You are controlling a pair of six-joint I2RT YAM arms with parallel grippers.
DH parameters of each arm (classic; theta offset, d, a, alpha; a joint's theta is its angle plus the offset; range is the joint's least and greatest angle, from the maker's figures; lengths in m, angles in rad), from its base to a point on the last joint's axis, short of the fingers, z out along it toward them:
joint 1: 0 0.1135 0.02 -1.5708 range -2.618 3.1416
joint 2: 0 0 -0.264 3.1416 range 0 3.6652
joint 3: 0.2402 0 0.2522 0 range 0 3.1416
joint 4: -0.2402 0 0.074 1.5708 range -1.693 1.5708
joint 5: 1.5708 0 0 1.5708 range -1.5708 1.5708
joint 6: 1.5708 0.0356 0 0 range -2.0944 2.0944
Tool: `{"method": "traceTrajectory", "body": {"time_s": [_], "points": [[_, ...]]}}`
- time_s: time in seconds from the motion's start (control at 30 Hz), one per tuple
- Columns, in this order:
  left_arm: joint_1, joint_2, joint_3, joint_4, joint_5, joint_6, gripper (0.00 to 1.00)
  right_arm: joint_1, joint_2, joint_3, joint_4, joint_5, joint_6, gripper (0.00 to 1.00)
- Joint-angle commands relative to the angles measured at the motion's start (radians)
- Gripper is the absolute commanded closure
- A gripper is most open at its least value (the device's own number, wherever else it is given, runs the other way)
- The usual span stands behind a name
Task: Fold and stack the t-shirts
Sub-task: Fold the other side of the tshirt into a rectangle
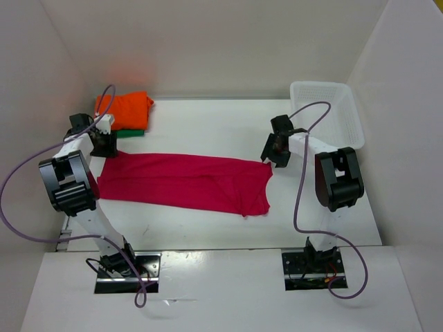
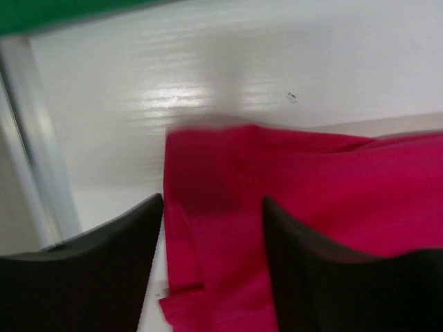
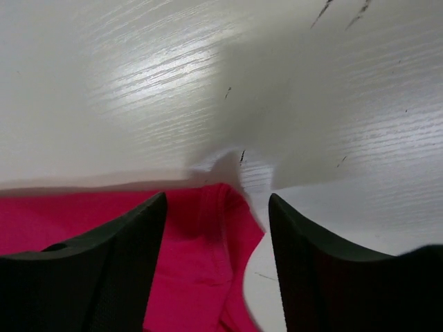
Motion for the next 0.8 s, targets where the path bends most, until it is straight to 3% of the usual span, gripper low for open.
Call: {"method": "traceTrajectory", "body": {"time_s": [0.0,0.03,0.17,0.23,0.37,0.53,0.77], "points": [[0.013,0.045,0.065,0.029,-0.007,-0.043,0.29,0.004,-0.053,0.037,0.037,-0.001,-0.056,0.33],[0.013,0.033,0.065,0.029,-0.007,-0.055,0.24,0.027,-0.074,0.037,0.037,0.016,-0.056,0.24],[0.023,-0.087,0.065,0.029,-0.043,-0.064,0.07,0.111,-0.173,0.057,0.001,0.074,-0.081,0.13],[0.023,-0.127,0.065,0.015,-0.072,-0.049,0.00,0.140,-0.235,0.044,-0.042,0.106,-0.055,0.13],[0.033,-0.187,0.053,-0.098,-0.157,0.021,0.00,0.151,-0.341,-0.056,-0.119,0.062,0.068,0.13],[0.066,-0.208,-0.100,-0.126,-0.220,0.077,0.00,0.151,-0.444,-0.261,-0.141,-0.013,0.229,0.13],[0.076,-0.184,-0.217,-0.157,-0.224,0.097,0.00,0.171,-0.435,-0.389,-0.131,-0.099,0.327,0.14]]}}
